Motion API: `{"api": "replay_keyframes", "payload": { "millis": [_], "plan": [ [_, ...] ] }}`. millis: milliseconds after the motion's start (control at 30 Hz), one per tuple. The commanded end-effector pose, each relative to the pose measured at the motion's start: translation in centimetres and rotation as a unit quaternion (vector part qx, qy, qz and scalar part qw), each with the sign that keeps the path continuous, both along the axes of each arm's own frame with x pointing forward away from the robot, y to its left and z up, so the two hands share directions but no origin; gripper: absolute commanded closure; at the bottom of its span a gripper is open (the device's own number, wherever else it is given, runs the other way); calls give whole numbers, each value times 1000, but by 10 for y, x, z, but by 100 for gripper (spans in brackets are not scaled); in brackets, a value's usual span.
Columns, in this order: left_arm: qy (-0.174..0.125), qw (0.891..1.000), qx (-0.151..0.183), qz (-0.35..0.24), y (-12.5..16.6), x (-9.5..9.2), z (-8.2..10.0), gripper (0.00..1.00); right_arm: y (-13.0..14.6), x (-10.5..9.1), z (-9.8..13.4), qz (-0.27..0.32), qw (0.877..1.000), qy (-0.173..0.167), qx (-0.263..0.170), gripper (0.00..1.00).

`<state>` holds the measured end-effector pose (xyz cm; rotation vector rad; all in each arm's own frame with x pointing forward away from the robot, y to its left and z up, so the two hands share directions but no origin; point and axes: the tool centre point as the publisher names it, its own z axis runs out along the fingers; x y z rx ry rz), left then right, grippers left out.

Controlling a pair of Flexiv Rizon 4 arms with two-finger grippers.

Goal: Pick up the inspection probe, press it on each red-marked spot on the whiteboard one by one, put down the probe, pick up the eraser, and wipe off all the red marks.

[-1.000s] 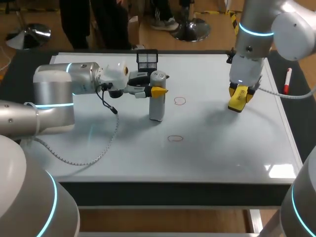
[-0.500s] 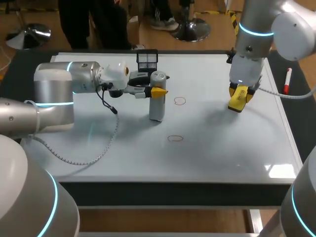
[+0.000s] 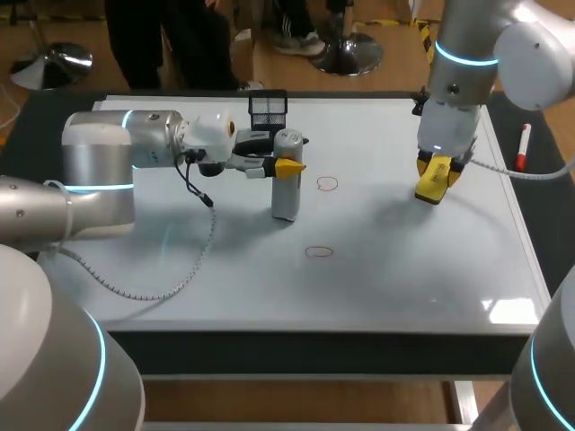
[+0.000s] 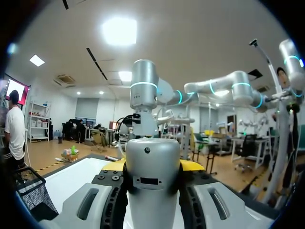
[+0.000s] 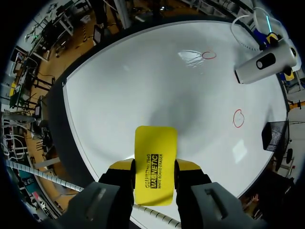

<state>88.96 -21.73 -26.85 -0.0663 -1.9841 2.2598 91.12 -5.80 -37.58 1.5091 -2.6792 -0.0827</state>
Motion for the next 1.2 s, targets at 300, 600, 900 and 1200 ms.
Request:
{"api": "replay_keyframes", "payload": {
  "millis": [300,600,900,1200],
  "plan": [
    [-4,1000,2,17,8,-5,9,100,0,0,0,1,1000,0,-2,100],
    [-6,998,-2,64,34,-17,25,100,0,0,0,1,1000,0,-2,100],
    [-1,994,-16,111,69,-32,32,100,0,0,0,1,1000,0,-2,100],
    [-2,990,-24,141,103,-48,36,100,0,0,0,1,1000,0,-2,100]
  ]
}}
